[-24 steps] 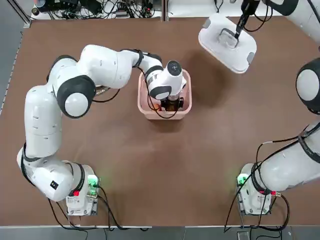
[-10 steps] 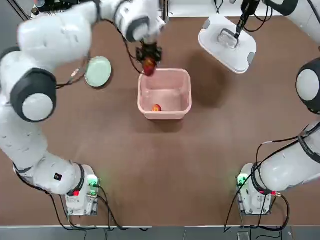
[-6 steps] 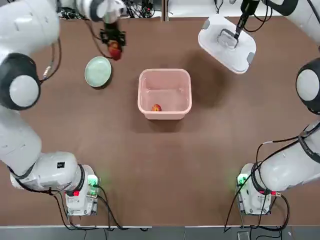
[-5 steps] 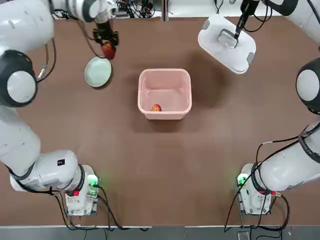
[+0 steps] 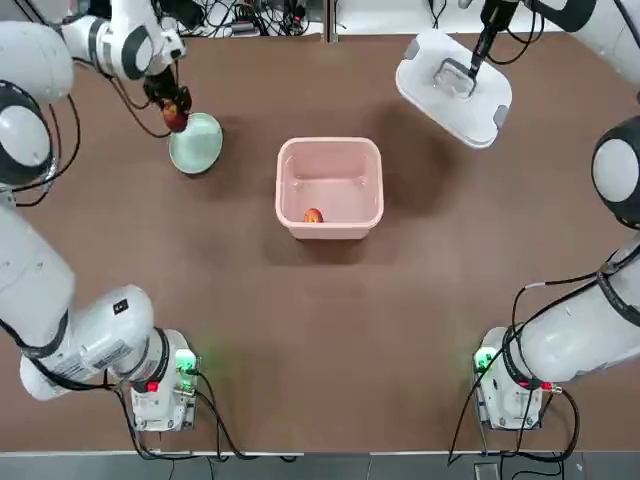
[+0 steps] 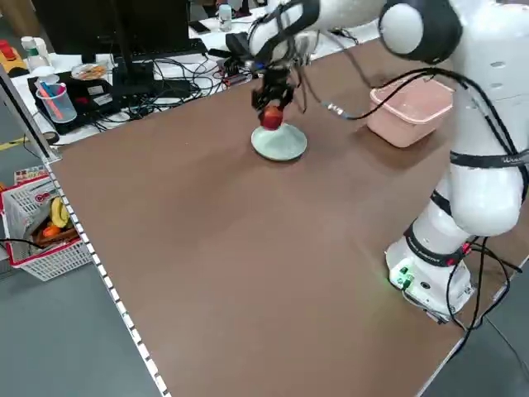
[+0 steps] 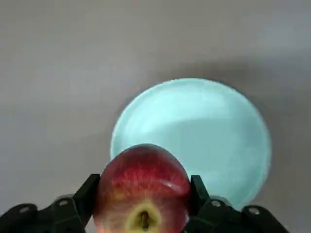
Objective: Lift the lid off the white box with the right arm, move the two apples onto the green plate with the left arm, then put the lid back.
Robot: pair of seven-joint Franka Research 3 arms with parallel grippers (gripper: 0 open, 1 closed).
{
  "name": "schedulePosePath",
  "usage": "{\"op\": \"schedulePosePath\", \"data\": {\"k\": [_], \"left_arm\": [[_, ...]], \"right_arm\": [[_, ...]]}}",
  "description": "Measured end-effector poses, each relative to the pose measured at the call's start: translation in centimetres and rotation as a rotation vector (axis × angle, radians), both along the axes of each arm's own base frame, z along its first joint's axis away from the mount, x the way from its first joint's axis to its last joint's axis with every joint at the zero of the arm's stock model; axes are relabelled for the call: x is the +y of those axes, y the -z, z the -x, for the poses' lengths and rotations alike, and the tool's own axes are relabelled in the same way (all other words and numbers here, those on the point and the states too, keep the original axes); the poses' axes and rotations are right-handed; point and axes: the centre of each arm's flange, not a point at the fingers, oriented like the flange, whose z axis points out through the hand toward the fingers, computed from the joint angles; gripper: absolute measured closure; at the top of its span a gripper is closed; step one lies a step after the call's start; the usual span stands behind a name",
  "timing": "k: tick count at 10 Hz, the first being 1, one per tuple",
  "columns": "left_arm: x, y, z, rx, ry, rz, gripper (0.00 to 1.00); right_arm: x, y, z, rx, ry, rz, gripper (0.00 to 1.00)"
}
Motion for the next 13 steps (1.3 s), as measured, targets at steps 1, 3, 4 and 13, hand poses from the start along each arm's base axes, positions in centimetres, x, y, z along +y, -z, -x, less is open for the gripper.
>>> {"op": "schedulePosePath", "data": {"k": [1, 3, 4, 13], "left_arm": [[1.1, 2.4, -0.1, 0.002, -0.002, 0.016, 0.20], [0.6, 4.9, 0.0, 0.019, 0.000, 0.044, 0.20], [0.1, 4.8, 0.0, 0.017, -0.002, 0.045, 0.20], [-1.2, -0.3, -1.0, -0.001, 0.001, -0.007, 0.01]], "right_arm": [[0.1, 0.0, 0.0, 0.000, -0.003, -0.001, 0.94], [0.2, 0.0, 0.0, 0.000, -0.007, -0.001, 0.94], [0.2, 0.0, 0.0, 0.000, -0.009, -0.002, 0.94], [0.2, 0.0, 0.0, -0.002, -0.035, -0.006, 0.94]]}}
